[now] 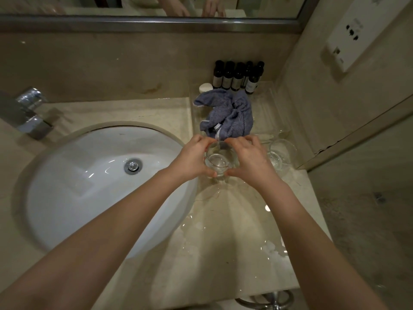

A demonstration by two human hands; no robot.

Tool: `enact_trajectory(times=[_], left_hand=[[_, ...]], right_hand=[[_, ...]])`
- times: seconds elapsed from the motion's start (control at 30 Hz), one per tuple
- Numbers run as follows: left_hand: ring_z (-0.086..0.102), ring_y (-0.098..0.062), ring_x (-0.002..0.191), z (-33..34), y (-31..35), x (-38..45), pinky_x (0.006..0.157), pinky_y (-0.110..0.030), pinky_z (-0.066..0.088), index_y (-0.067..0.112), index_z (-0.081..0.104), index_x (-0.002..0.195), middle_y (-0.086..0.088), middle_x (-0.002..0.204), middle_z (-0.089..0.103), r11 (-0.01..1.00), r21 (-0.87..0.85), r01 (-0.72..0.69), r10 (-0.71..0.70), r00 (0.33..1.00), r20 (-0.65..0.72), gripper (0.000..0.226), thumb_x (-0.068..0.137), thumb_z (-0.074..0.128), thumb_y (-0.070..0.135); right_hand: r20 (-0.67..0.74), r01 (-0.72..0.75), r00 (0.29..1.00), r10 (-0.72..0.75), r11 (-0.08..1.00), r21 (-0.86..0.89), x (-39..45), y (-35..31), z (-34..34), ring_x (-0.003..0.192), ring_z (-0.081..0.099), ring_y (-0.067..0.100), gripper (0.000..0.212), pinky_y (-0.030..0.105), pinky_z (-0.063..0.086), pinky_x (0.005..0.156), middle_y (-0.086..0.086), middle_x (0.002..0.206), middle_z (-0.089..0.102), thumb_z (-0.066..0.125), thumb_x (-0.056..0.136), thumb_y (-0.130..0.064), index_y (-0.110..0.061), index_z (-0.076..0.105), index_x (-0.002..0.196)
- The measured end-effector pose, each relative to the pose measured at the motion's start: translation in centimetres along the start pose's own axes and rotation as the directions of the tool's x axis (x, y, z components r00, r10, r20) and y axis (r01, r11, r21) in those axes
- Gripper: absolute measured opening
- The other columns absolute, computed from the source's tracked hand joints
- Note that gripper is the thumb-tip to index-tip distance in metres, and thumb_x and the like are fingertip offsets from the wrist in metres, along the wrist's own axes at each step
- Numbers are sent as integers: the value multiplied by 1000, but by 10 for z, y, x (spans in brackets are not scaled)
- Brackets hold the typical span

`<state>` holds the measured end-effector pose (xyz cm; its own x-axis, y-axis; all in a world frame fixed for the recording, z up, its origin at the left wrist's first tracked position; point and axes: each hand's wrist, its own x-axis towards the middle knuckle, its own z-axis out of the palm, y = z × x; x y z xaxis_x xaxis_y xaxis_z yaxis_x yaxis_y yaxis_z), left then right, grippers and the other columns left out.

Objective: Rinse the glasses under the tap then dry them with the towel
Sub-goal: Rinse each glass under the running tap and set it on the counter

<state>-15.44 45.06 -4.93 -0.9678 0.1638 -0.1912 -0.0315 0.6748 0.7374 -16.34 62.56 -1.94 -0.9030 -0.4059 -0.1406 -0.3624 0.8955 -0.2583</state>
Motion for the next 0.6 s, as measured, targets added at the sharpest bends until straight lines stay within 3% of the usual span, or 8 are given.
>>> enact_trajectory(times=[0.2, 0.3, 0.4, 0.53, 0.6], left_hand=[[52, -21, 117, -35, -7, -16, 92, -42, 49, 23, 45, 142, 1, 133, 47, 958, 287, -4, -19, 997, 78, 89, 65, 89, 31], [52, -20, 114, -68, -17, -36, 86, -36, 48, 25, 48, 137, 2, 135, 48, 891, 454, 7, -82, 986, 146, 79, 69, 87, 34], [56, -18, 94, -108, -35, -64, 73, -31, 44, 25, 49, 135, 5, 135, 45, 859, 505, 81, -168, 977, 129, 72, 72, 84, 32], [52, -20, 119, -166, -82, -114, 88, -34, 47, 25, 52, 134, 3, 136, 46, 840, 512, 177, -229, 973, 39, 73, 70, 85, 31], [49, -20, 121, -197, -105, -147, 87, -30, 44, 24, 52, 135, 2, 135, 48, 829, 517, 215, -254, 967, 5, 74, 69, 86, 32]], right_hand=[[72, 19, 997, 0, 966, -258, -4, -22, -20, 133, 29, 25, 81, 49, 27, 109, -2, 139, 44, 75, 75, -47, -24, 37, 143], [135, 77, 990, -38, 952, -296, 1, -52, -28, 130, 32, 27, 78, 49, 31, 106, 1, 138, 44, 73, 78, -44, -23, 37, 143], [199, 159, 975, -102, 942, -296, 11, -96, -29, 127, 37, 28, 72, 46, 35, 99, 3, 135, 47, 73, 80, -40, -23, 39, 141], [264, 273, 945, -194, 912, -305, 25, -171, -19, 123, 45, 26, 76, 39, 40, 90, 3, 134, 51, 74, 81, -37, -26, 35, 145], [268, 309, 935, -234, 907, -286, 29, -211, -11, 123, 46, 24, 76, 36, 40, 86, 1, 134, 52, 75, 80, -36, -28, 35, 145]])
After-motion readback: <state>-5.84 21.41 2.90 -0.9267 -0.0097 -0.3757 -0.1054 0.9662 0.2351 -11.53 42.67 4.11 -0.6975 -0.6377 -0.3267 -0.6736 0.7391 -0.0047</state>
